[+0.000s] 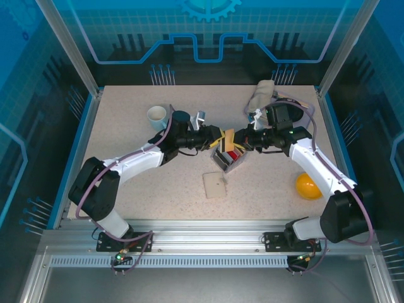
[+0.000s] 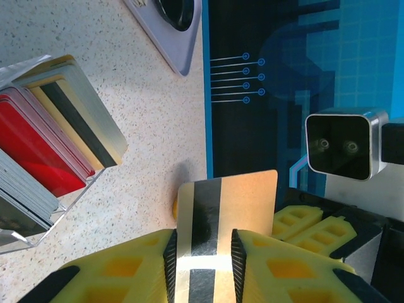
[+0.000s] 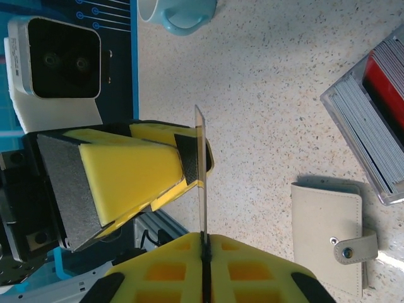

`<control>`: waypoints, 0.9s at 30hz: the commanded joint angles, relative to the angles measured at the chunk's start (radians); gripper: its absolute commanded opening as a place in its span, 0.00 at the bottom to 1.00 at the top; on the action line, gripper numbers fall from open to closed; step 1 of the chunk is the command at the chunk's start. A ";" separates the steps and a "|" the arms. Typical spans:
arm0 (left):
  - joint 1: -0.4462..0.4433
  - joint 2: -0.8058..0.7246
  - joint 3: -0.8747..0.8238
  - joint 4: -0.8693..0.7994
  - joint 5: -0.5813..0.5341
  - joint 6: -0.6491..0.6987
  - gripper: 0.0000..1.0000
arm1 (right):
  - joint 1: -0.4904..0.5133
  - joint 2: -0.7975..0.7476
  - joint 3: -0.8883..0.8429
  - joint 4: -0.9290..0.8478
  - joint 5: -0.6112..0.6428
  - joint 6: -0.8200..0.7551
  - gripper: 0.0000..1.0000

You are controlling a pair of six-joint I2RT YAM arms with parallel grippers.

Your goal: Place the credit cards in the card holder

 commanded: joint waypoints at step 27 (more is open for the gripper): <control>-0.003 -0.233 -0.216 -0.402 -0.228 0.139 0.53 | 0.208 0.043 0.015 -0.286 0.419 -0.256 0.00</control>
